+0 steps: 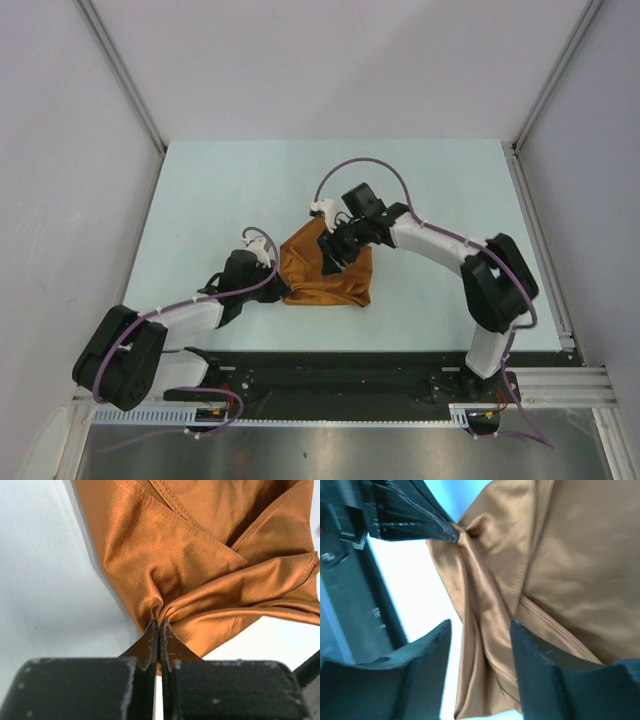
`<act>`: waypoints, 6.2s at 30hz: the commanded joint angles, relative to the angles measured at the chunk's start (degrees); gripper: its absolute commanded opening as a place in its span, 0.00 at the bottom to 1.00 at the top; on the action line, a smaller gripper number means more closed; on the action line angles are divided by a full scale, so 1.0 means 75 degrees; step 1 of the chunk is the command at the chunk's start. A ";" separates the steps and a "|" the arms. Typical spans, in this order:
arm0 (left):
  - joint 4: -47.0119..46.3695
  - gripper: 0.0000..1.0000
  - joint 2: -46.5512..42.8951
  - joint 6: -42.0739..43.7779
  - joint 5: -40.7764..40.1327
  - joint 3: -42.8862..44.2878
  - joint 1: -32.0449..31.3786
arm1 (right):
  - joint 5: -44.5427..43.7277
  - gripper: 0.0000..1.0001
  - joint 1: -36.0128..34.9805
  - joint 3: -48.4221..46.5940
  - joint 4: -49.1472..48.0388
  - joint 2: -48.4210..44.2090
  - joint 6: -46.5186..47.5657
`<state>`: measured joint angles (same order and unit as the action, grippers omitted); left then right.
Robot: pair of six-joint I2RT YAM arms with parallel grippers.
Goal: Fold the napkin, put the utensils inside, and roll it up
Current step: Roll the napkin with the utensil
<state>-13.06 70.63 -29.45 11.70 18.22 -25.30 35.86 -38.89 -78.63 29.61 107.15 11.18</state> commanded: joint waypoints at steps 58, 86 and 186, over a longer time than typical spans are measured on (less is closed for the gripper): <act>0.1589 0.36 0.0826 0.0130 0.0773 0.1685 0.0654 | -0.1079 0.20 -0.1530 0.1321 -0.1312 0.0735 0.0607; -0.0859 0.67 -0.1332 -0.1135 0.1533 -0.0999 0.0713 | 0.1418 0.05 -0.0615 -0.0894 0.1314 0.2341 -0.0518; -0.0169 0.00 0.0450 -0.1218 0.1287 0.0055 0.0643 | -0.2578 0.50 -0.0205 0.2187 0.0729 -0.1092 -0.2030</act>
<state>-15.86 75.24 -40.45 22.44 17.39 -20.34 17.80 -40.71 -63.13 35.79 98.00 -4.67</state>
